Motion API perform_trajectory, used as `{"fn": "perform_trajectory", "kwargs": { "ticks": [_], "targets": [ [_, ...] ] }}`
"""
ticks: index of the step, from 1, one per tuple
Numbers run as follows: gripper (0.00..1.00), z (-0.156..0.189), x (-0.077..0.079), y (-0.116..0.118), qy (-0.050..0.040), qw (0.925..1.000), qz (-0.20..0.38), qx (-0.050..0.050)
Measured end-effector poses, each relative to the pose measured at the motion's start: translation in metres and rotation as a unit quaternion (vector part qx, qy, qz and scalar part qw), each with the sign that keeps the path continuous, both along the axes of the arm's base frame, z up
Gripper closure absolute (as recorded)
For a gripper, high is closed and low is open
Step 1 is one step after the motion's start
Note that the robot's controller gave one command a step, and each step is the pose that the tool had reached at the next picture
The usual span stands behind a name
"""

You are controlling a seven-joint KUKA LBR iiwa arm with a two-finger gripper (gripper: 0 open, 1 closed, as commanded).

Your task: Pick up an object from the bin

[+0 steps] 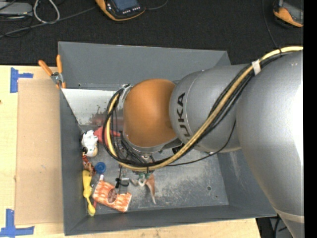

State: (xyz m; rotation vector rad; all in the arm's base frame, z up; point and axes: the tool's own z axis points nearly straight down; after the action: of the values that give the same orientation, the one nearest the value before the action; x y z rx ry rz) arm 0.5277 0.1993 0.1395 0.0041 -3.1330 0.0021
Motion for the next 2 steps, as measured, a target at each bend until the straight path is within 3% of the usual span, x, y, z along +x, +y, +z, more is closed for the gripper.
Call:
{"fn": "perform_trajectory", "kwargs": {
  "ticks": [1,2],
  "targets": [
    [0.00,0.004,0.002,-0.001,-0.0034,1.0000,-0.002,0.001],
    [0.00,-0.046,-0.017,-0.015,-0.0045,0.9918,-0.128,0.001]
  ]
}}
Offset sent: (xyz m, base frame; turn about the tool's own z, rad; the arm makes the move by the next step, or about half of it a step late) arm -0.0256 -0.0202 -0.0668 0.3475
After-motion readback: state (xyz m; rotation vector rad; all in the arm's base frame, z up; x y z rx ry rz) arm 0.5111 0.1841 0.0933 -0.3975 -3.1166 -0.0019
